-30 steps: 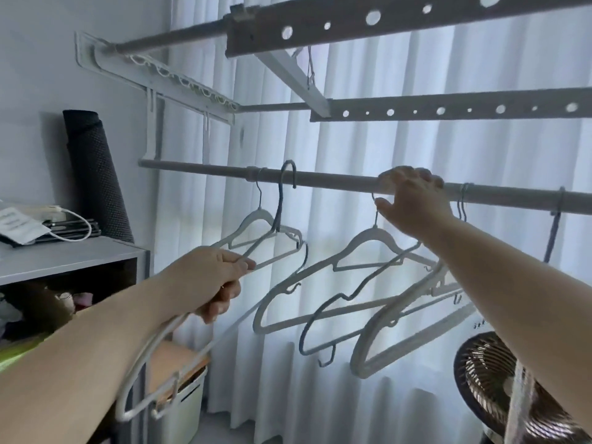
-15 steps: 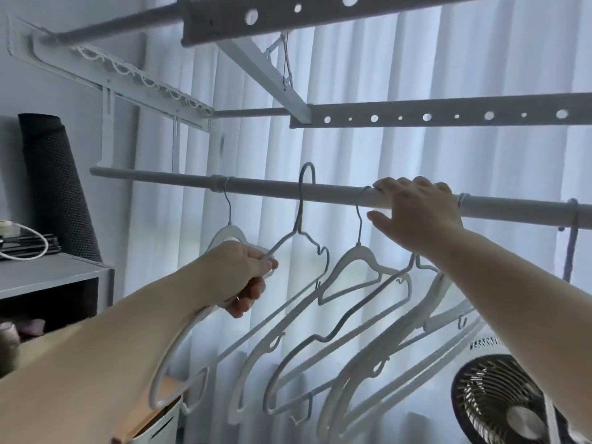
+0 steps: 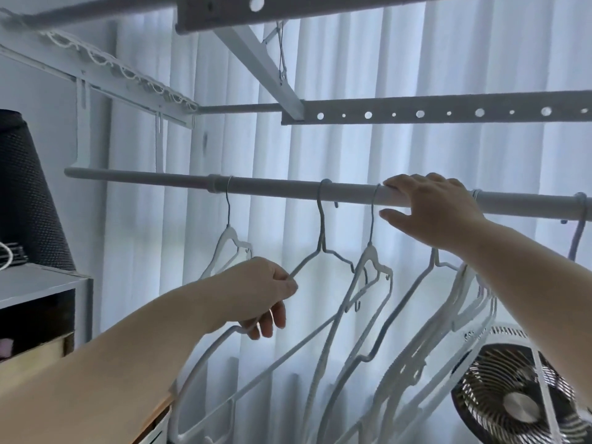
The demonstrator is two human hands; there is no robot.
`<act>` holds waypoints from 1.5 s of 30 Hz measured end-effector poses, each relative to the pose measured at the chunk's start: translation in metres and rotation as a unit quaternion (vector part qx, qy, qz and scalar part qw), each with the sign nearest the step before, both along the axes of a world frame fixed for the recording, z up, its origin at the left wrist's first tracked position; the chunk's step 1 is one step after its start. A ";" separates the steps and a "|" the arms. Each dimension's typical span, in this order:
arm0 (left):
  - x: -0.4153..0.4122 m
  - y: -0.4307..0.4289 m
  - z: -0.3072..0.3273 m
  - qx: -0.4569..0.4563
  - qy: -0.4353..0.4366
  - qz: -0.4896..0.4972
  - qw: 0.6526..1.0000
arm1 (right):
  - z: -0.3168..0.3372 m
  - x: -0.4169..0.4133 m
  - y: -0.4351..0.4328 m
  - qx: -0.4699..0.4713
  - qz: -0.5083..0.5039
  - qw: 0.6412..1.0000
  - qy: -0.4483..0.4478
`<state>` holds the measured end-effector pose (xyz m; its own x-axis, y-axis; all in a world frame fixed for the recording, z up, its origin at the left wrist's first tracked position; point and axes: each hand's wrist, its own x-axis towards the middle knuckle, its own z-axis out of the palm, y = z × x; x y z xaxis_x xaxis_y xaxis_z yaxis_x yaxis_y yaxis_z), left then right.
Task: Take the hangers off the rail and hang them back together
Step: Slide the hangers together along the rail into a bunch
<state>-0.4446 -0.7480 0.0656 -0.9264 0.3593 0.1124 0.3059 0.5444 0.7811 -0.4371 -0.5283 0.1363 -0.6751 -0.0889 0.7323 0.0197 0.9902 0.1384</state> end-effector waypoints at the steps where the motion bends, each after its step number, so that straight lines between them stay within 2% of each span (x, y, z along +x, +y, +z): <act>1: 0.001 -0.001 0.001 -0.014 0.009 -0.004 1.000 | 0.000 0.000 0.000 -0.001 -0.001 1.000 0.001; 4: 0.008 -0.003 0.006 -0.077 0.065 -0.002 0.995 | 0.002 0.001 0.000 0.003 -0.002 1.000 0.002; 6: 0.012 -0.010 0.015 -0.143 0.151 0.014 0.978 | 0.002 0.002 0.002 0.000 0.003 1.000 -0.002; 8: 0.007 -0.023 0.024 -0.166 0.265 0.067 0.947 | 0.002 0.003 0.004 -0.006 0.008 1.000 -0.005; 11: -0.015 -0.053 0.038 -0.109 0.428 0.171 0.881 | 0.000 0.005 0.005 -0.015 -0.005 1.000 0.006; 13: -0.037 -0.071 0.045 -0.152 0.469 0.191 0.849 | 0.000 0.006 0.007 -0.022 -0.036 0.999 0.013; 16: -0.071 -0.087 0.054 -0.256 0.441 0.190 0.839 | 0.001 0.010 0.010 -0.044 -0.075 0.996 0.019; 20: -0.101 -0.090 0.067 -0.345 0.392 0.166 0.837 | 0.005 0.016 0.018 -0.086 -0.125 0.988 -0.010; 23: -0.112 -0.088 0.073 -0.392 0.402 0.159 0.812 | 0.005 0.015 0.023 -0.093 -0.117 0.989 -0.019; 26: -0.114 -0.080 0.077 -0.369 0.389 0.138 0.833 | 0.004 0.009 0.024 -0.080 -0.109 0.991 -0.011; 31: -0.115 -0.057 0.086 -0.375 0.385 0.100 0.837 | 0.003 0.002 0.020 -0.078 -0.093 0.993 -0.007; 36: -0.102 -0.030 0.098 -0.321 0.333 -0.001 0.887 | 0.001 0.003 0.021 -0.065 -0.082 0.994 -0.005; 40: -0.098 -0.008 0.106 -0.303 0.367 -0.043 0.878 | 0.001 0.006 0.022 -0.055 -0.078 0.995 -0.005; 45: -0.091 0.020 0.104 -0.249 0.383 -0.071 0.886 | 0.000 0.010 0.024 -0.041 -0.076 0.996 -0.010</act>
<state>-0.5353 -0.7284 0.1693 -0.5875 0.6490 0.4833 0.7364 0.6764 -0.0132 -0.4273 -0.5046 0.1366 -0.6912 0.0750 0.7187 0.1677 0.9841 0.0585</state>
